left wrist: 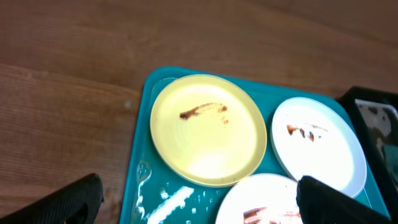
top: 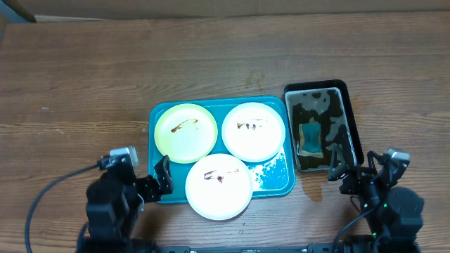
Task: Clean dirty plates on tray and stack at the side
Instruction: 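Move the left gripper to the front white plate and grip its rim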
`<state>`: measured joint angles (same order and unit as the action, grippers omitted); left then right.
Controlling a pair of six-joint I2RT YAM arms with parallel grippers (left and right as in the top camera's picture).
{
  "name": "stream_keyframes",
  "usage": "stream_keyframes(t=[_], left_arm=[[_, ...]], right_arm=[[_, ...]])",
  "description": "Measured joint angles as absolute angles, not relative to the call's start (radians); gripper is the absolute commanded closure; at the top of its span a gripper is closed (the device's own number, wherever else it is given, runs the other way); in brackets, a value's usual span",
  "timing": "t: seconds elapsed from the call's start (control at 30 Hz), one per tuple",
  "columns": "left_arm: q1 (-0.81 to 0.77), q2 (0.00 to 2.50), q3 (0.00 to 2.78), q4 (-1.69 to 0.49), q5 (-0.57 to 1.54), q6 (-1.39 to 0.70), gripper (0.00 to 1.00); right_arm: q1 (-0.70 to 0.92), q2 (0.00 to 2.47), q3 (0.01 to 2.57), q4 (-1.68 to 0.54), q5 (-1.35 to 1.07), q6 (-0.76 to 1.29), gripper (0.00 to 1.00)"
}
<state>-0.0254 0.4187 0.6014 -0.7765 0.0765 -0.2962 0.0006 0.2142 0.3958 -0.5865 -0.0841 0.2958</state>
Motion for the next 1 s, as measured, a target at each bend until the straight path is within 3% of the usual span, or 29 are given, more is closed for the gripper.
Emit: stream_keyframes(t=[0.37, 0.63, 0.83, 0.9, 1.0], left_arm=[[-0.025, 0.863, 0.974, -1.186, 0.157, -0.339, 0.00], [-0.025, 1.049, 0.988, -1.219, 0.300, -0.353, 0.00], [-0.045, 1.181, 0.988, -1.217, 0.302, -0.360, 0.06], [-0.089, 1.235, 0.988, -1.213, 0.294, -0.360, 0.12], [-0.159, 1.298, 0.988, -1.216, 0.275, -0.360, 0.14]], right_arm=[[0.001, 0.670, 0.718, -0.883, -0.150, 0.315, 0.00], [0.001, 0.913, 0.874, -0.921, -0.155, 0.314, 0.00], [0.001, 0.989, 0.875, -0.934, -0.158, 0.313, 0.00], [0.001, 1.001, 0.875, -0.934, -0.157, 0.314, 0.00], [0.001, 1.010, 0.875, -0.934, -0.158, 0.314, 0.00]])
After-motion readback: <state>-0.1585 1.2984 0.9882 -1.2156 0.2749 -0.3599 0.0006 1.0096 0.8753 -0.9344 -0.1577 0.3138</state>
